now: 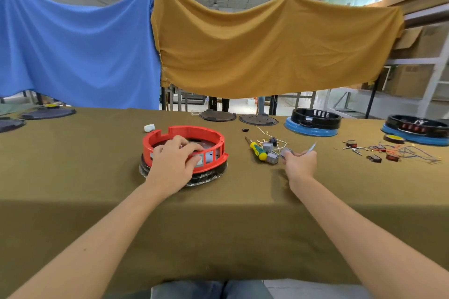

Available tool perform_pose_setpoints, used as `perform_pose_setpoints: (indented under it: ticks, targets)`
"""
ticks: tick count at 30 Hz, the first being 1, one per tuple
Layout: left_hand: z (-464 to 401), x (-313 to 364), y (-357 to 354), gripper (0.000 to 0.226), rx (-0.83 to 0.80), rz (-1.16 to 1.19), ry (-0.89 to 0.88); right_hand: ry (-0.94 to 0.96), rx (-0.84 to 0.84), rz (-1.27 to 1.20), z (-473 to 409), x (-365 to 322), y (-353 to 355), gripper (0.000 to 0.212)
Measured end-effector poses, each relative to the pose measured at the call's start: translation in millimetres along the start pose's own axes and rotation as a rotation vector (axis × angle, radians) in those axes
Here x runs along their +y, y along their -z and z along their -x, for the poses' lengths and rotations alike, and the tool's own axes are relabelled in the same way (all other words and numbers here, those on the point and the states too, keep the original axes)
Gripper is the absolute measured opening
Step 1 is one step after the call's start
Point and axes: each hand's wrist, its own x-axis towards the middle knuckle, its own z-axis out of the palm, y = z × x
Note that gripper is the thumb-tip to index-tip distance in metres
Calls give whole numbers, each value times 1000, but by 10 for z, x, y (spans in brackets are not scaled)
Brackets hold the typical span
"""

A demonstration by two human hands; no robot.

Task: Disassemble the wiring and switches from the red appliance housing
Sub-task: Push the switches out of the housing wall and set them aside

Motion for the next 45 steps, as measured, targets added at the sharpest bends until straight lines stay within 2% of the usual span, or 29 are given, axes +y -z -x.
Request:
perform_pose_setpoints:
  ticks: [2, 5, 9, 11, 13, 14, 15, 17, 20, 22, 24, 29, 33, 36, 40, 43, 45]
  targets:
    - [125, 10, -108, 34, 111, -48, -18, -13, 14, 0, -81, 42, 22, 26]
    - [175, 5, -198, 42, 171, -56, -25, 0, 3, 13, -163, 97, 36, 22]
    - [203, -25, -234, 46, 184, -51, 33, -69, -36, -135, -174, 107, 76, 32]
    - [216, -3, -238, 47, 172, -82, 65, -117, -27, -248, -181, 90, 101, 26]
    - [219, 11, -225, 51, 136, -91, 92, -121, -49, -261, -143, 77, 119, 17]
    - [221, 11, -220, 52, 126, -86, 97, -90, -85, -215, -103, 65, 114, 7]
    - [222, 7, -217, 53, 126, -76, 98, -48, -136, -153, -65, 60, 103, 8]
    - [203, -12, -193, 55, 115, -48, 96, 59, -272, 7, 13, 53, 69, 20]
    - [89, -81, -121, 63, 25, -7, 64, 308, -480, 287, 110, 63, 35, 27]
    - [41, -140, -87, 63, 2, 34, 23, 444, -514, 383, 136, 80, 31, 16]
    - [70, -166, -98, 59, 34, 91, 3, 472, -493, 304, 150, 91, 47, 9]
    - [143, -143, -130, 62, 51, 108, 1, 355, -434, 53, 214, 26, 115, 7]
    - [153, -138, -132, 58, 59, 91, 1, 293, -471, -132, 454, -72, -29, 20]
    - [170, -140, -122, 60, 61, 83, 6, 422, -584, -123, 775, -254, -243, 22]
    - [167, -149, -106, 64, 49, 66, 31, 678, -763, 15, 1139, -542, -527, 18]
    - [160, -169, -115, 63, 30, 58, 38, 748, -832, 105, 1251, -675, -651, 12]
    - [150, -181, -127, 53, 35, 49, 33, 781, -846, 207, 1264, -703, -696, 17]
